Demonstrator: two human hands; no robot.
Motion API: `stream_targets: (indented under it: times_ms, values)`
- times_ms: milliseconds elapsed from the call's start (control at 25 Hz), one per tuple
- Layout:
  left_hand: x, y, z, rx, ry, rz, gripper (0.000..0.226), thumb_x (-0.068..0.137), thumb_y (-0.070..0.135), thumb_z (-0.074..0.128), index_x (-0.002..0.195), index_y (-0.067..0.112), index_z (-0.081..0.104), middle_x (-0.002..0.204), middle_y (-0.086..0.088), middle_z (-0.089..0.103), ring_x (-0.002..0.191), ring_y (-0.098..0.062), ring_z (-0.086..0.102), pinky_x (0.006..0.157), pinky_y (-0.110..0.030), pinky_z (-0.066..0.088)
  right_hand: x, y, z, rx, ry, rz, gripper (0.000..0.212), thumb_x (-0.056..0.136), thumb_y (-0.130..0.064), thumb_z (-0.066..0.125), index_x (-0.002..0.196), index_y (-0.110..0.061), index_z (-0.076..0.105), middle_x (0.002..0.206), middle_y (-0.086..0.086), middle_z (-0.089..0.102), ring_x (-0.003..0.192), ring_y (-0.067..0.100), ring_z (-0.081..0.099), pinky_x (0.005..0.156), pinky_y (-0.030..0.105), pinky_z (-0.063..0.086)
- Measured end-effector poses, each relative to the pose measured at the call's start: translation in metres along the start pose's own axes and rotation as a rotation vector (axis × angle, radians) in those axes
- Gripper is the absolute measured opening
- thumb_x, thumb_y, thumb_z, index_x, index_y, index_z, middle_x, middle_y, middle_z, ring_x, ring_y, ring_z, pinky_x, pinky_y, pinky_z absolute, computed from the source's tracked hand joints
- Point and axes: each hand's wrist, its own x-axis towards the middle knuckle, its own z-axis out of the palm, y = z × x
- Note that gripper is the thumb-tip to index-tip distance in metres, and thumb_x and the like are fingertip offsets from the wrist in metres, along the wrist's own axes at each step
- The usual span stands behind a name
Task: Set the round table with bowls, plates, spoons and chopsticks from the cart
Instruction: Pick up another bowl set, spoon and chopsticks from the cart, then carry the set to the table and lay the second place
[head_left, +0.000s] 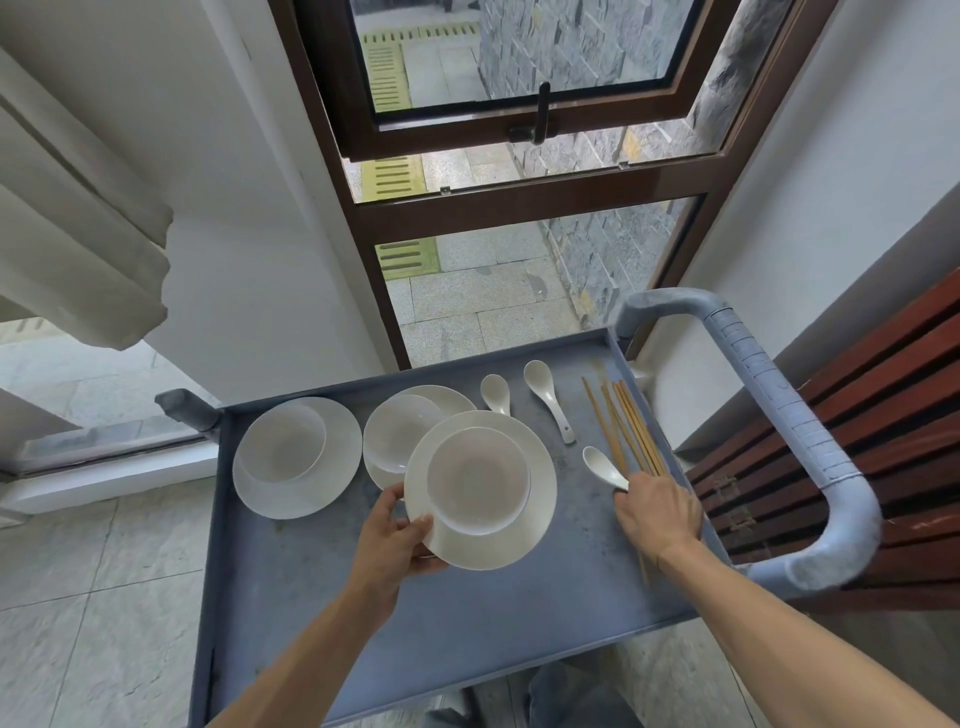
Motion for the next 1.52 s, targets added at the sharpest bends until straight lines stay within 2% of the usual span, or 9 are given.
stream_targets:
  times_ms: [80, 200, 320, 400, 560, 800, 920, 1120, 1520]
  values:
    - [-0.001, 0.002, -0.004, -0.004, -0.020, 0.006, 0.035, 0.096, 0.001, 0.056, 0.119, 0.026, 0.055, 0.085, -0.015, 0.075, 0.075, -0.030, 0.075, 0.061, -0.040, 0.060, -0.010, -0.008, -0.002, 0.131, 0.020, 0.032, 0.022, 0.093, -0.027, 0.045, 0.074, -0.017, 0.054, 0.073, 0.002, 0.051, 0.065, 0.025, 0.050, 0.055, 0.029, 0.034]
    - [-0.006, 0.004, -0.014, -0.027, -0.040, 0.010, 0.036, 0.095, 0.000, 0.056, 0.119, 0.028, 0.055, 0.086, -0.014, 0.075, 0.076, -0.031, 0.075, 0.060, -0.039, 0.060, -0.027, -0.028, -0.012, 0.461, -0.042, 0.009, 0.030, 0.098, -0.028, 0.043, 0.077, -0.011, 0.058, 0.085, 0.009, 0.059, 0.075, 0.027, 0.056, 0.063, 0.033, 0.042]
    - [-0.013, 0.005, -0.029, -0.038, -0.056, 0.011, 0.036, 0.096, 0.000, 0.056, 0.120, 0.027, 0.054, 0.089, -0.015, 0.076, 0.080, -0.034, 0.075, 0.062, -0.042, 0.061, -0.051, -0.065, -0.023, 1.148, -0.201, 0.126, 0.033, 0.101, -0.032, 0.045, 0.084, -0.010, 0.062, 0.064, 0.005, 0.060, 0.051, 0.019, 0.055, 0.051, 0.032, 0.049]
    - [-0.021, 0.005, -0.041, -0.047, -0.059, 0.013, 0.035, 0.096, 0.000, 0.056, 0.120, 0.026, 0.055, 0.091, -0.015, 0.077, 0.082, -0.035, 0.075, 0.064, -0.044, 0.062, -0.064, -0.086, -0.025, 1.292, -0.177, 0.138, 0.029, 0.098, -0.035, 0.052, 0.082, -0.014, 0.064, 0.054, -0.002, 0.049, 0.043, 0.012, 0.042, 0.041, 0.026, 0.039]
    - [-0.042, 0.000, -0.067, -0.078, 0.017, 0.017, 0.033, 0.095, 0.000, 0.056, 0.116, 0.026, 0.056, 0.088, -0.012, 0.078, 0.080, -0.033, 0.076, 0.062, -0.042, 0.062, -0.082, -0.110, -0.018, 1.317, -0.192, 0.067, 0.011, 0.088, -0.030, 0.072, 0.087, -0.019, 0.069, 0.046, -0.013, 0.051, 0.039, 0.006, 0.041, 0.037, 0.022, 0.035]
    - [-0.088, -0.021, -0.097, -0.170, 0.195, 0.038, 0.032, 0.095, 0.003, 0.060, 0.117, 0.025, 0.060, 0.091, -0.013, 0.077, 0.082, -0.032, 0.076, 0.063, -0.041, 0.062, -0.094, -0.140, -0.016, 1.290, -0.358, -0.060, 0.007, 0.083, -0.018, 0.076, 0.082, -0.016, 0.070, 0.044, -0.011, 0.049, 0.037, 0.005, 0.038, 0.036, 0.020, 0.034]
    - [-0.117, -0.036, -0.099, -0.236, 0.349, 0.041, 0.030, 0.095, 0.002, 0.060, 0.116, 0.024, 0.061, 0.089, -0.015, 0.074, 0.074, -0.027, 0.075, 0.059, -0.038, 0.061, -0.102, -0.157, -0.019, 1.212, -0.407, -0.190, 0.008, 0.082, -0.017, 0.077, 0.079, -0.020, 0.070, 0.056, -0.009, 0.055, 0.052, 0.007, 0.046, 0.050, 0.023, 0.037]
    - [-0.176, -0.058, -0.104, -0.275, 0.613, 0.066, 0.033, 0.094, -0.001, 0.058, 0.121, 0.017, 0.062, 0.104, -0.012, 0.073, 0.079, -0.028, 0.075, 0.059, -0.037, 0.061, -0.127, -0.194, -0.022, 1.039, -0.466, -0.456, 0.013, 0.081, -0.015, 0.078, 0.074, -0.018, 0.068, 0.073, 0.001, 0.067, 0.072, 0.018, 0.060, 0.070, 0.032, 0.048]
    - [-0.334, -0.140, -0.155, -0.377, 1.069, 0.007, 0.031, 0.088, -0.001, 0.064, 0.111, 0.018, 0.071, 0.076, -0.007, 0.065, 0.060, -0.019, 0.073, 0.054, -0.031, 0.059, -0.269, -0.285, 0.001, 0.781, -0.748, -0.899, 0.019, 0.081, -0.014, 0.077, 0.067, -0.020, 0.066, 0.064, 0.000, 0.063, 0.061, 0.017, 0.054, 0.059, 0.031, 0.043]
